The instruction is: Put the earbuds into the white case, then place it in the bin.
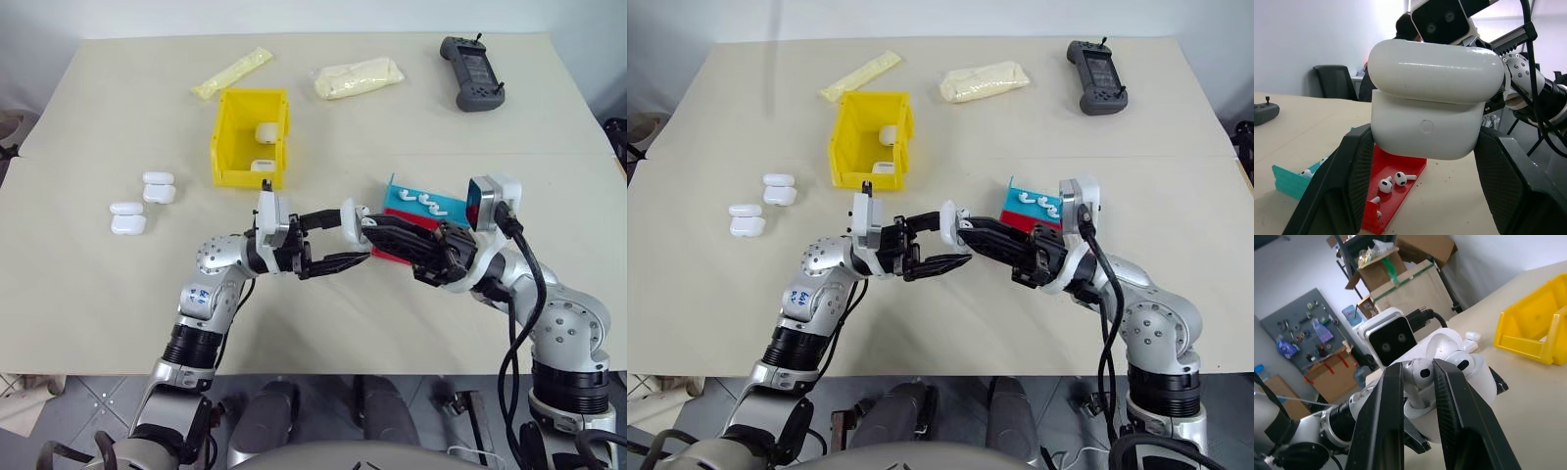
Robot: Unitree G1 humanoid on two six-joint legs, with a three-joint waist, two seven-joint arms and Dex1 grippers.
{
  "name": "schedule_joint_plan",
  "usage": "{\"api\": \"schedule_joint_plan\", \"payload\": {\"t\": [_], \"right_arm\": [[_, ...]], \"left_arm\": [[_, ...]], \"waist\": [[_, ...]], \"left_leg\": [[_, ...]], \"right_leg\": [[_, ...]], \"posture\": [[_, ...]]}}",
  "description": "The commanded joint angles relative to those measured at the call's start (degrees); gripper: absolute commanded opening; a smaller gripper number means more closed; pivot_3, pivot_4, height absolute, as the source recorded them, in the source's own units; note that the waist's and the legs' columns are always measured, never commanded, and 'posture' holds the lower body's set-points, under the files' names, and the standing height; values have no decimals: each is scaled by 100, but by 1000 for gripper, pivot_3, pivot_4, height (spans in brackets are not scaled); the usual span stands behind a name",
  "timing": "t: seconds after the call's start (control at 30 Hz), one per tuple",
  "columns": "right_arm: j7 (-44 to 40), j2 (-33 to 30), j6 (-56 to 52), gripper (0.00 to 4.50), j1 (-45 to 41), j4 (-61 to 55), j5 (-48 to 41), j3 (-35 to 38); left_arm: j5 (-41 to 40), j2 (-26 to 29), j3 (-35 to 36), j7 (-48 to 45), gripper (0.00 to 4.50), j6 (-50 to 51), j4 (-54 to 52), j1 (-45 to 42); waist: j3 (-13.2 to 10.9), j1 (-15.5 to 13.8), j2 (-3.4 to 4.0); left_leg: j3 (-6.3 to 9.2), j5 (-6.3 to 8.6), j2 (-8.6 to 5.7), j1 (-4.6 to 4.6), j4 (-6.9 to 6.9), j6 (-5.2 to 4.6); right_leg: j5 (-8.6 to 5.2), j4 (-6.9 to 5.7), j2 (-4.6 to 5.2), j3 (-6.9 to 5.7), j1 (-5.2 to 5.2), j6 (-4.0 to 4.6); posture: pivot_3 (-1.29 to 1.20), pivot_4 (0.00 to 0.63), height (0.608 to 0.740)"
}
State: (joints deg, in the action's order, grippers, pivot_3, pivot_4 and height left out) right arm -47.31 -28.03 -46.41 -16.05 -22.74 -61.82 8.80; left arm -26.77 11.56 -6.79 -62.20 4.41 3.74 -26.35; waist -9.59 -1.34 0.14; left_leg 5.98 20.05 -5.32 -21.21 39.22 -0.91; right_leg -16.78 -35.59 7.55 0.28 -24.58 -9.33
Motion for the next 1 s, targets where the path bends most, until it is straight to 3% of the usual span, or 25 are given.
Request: {"api": "schedule_joint_plan", "payload": {"t": [0.03, 0.33, 0.37, 0.7, 0.9, 1.0], "right_arm": [[-64, -122, -178, 493, -12, -222, -99, -216], [-23, -231, -354, 493, -79, -84, -324, -190], [-45, -239, -356, 1220, -91, -82, -347, -187], [-179, -559, -214, 4464, -58, -119, -381, 107], [-406, -1060, 131, 4464, 210, 25, 13, 497], [-646, -1221, 389, 4287, 168, 3, 395, 368]], "left_arm": [[-121, -61, 89, 32, 2736, -101, -184, -66], [-142, -104, 96, 32, 2736, -120, -175, -74], [-142, -106, 101, 29, 2736, -124, -174, -71], [-103, -80, 121, 23, 2736, -166, -151, -36], [157, 226, 119, 191, 2736, -1, -196, -122], [720, 671, -123, 207, 2736, 15, -174, -292]], "waist": [[0, 0, 0], [0, -3, 0], [0, -2, 0], [-1, -13, -1], [-2, -16, -3], [-2, -3, -3]], "left_leg": [[0, 0, 0, 0, 0, 0], [0, 0, 0, 0, 0, 0], [0, 0, 0, 0, 0, 0], [0, 0, -1, 0, -1, -1], [0, 3, -3, -2, -4, -6], [-2, 3, 4, 0, -7, -5]], "right_leg": [[0, 0, 0, 0, 0, 0], [0, 5, 1, 0, 0, 0], [0, 5, 1, 0, 0, 0], [0, 5, 2, 0, 1, 0], [0, 9, 3, -1, 2, 0], [0, 8, -4, -2, 1, 0]], "posture": [[0, 150, 740], [0, 150, 740], [0, 150, 740], [0, 150, 740], [0, 150, 740], [0, 150, 740]]}}
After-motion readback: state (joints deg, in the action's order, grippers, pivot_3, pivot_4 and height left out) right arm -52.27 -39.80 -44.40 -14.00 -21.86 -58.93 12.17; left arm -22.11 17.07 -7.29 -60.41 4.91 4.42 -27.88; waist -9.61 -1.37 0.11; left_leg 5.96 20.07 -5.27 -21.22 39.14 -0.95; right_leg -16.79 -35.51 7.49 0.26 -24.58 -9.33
